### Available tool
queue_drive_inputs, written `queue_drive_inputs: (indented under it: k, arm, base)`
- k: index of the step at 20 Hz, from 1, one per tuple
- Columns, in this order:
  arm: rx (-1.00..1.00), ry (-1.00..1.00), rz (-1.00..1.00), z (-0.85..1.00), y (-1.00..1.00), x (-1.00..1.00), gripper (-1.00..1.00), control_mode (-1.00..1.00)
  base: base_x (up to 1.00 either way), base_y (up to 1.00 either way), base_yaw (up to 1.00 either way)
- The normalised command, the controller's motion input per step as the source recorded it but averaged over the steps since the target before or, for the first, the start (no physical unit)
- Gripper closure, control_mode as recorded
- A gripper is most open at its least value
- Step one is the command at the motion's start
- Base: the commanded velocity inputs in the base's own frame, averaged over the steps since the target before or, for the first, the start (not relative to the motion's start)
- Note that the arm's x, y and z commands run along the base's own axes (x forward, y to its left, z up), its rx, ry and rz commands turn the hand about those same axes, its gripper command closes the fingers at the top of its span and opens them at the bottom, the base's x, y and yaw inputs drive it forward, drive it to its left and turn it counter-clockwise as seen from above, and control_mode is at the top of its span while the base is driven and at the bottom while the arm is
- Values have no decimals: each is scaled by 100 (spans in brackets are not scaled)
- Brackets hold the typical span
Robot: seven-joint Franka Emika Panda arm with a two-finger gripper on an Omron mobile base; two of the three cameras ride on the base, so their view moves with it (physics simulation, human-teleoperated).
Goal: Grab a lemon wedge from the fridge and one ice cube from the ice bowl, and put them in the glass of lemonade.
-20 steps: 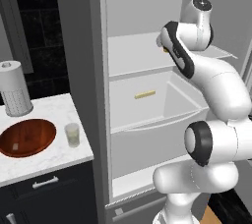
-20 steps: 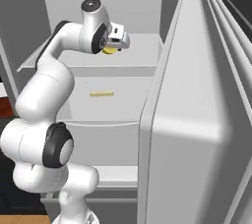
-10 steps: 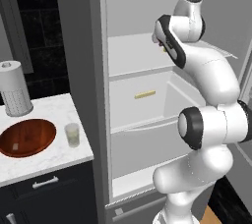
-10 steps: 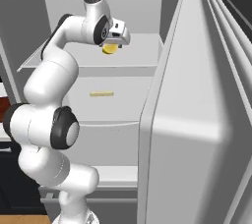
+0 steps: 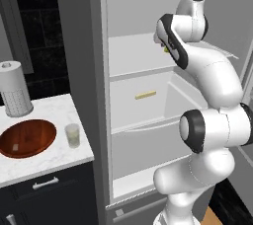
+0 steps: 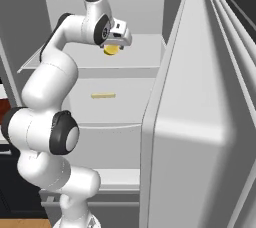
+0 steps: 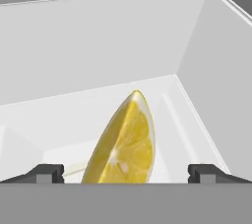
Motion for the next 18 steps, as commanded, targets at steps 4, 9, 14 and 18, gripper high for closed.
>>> queue_drive_inputs:
  k: [4,9,14,18]
  arm:
    - [0,0,-8,-14,2,5,-100,-100]
    - [0,6,-9,-20,15,17,-100,-100]
    - [0,6,-5,-28,2,0,-100,-100]
    - [0,9,-5,-22,0,-1,-100,-100]
  base:
    - [0,0,0]
    - [0,0,0]
    - [0,0,0]
    - [0,0,0]
